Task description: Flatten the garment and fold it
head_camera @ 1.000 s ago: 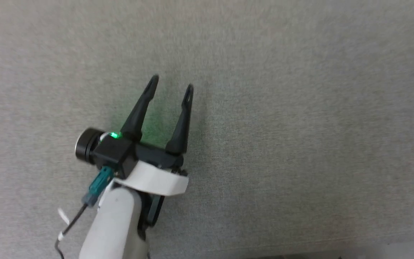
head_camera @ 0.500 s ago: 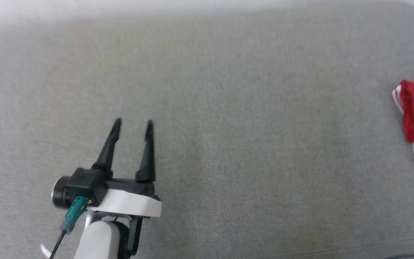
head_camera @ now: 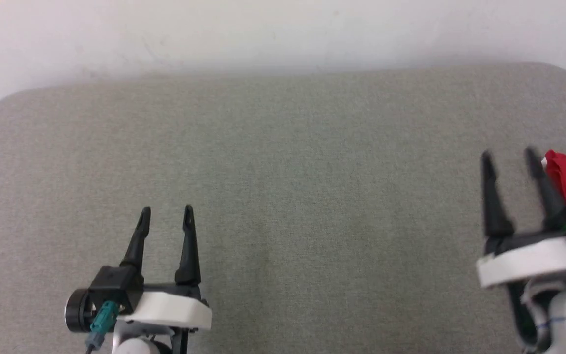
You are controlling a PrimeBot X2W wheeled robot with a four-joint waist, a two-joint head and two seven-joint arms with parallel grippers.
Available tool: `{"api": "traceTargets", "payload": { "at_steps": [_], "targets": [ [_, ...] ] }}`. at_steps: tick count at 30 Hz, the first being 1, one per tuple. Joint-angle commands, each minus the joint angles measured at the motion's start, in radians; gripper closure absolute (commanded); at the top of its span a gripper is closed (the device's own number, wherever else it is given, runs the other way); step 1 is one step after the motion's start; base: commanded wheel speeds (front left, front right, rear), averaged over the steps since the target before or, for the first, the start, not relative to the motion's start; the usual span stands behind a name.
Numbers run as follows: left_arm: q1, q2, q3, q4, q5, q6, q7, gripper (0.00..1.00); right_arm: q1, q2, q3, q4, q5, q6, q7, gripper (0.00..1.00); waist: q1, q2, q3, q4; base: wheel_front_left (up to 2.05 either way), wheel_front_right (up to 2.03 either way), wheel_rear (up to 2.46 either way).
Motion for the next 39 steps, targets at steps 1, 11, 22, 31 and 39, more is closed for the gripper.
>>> {"api": "traceTargets", "payload": {
  "at_steps": [1,11,22,31,39],
  "targets": [
    [0.019,0.0,0.002,0.008,0.005,0.008,-0.005,0.0,0.033,0.01,0.018,0.016,-0.001,-0.002,-0.019,0.0,0.0001,0.0,-0.015,0.013,0.0,0.0,0.0],
    [0.056,0.0,0.001,0.025,0.028,0.013,-0.005,0.0,0.136,0.047,0.045,0.084,-0.041,-0.002,-0.096,0.0,0.0001,0.0,-0.033,0.026,0.0,0.0,0.0],
    [0.06,0.0,0.001,0.035,0.037,0.012,-0.005,0.0,0.143,0.05,0.055,0.096,-0.046,-0.002,-0.112,0.0,0.0001,0.0,-0.039,0.037,0.0,0.0,0.0],
    [0.052,0.0,-0.002,0.036,0.004,0.004,0.004,1.0,0.136,0.046,0.053,0.108,-0.021,0.0,-0.099,1.0,0.0002,0.0,-0.043,0.039,0.0,0.0,0.0],
    [0.051,0.0,0.003,0.032,0.015,0.001,0.02,1.0,0.137,0.047,0.055,0.102,-0.03,0.0,-0.084,1.0,0.0002,0.0,-0.045,0.038,0.0,0.0,0.0]
  ]
}}
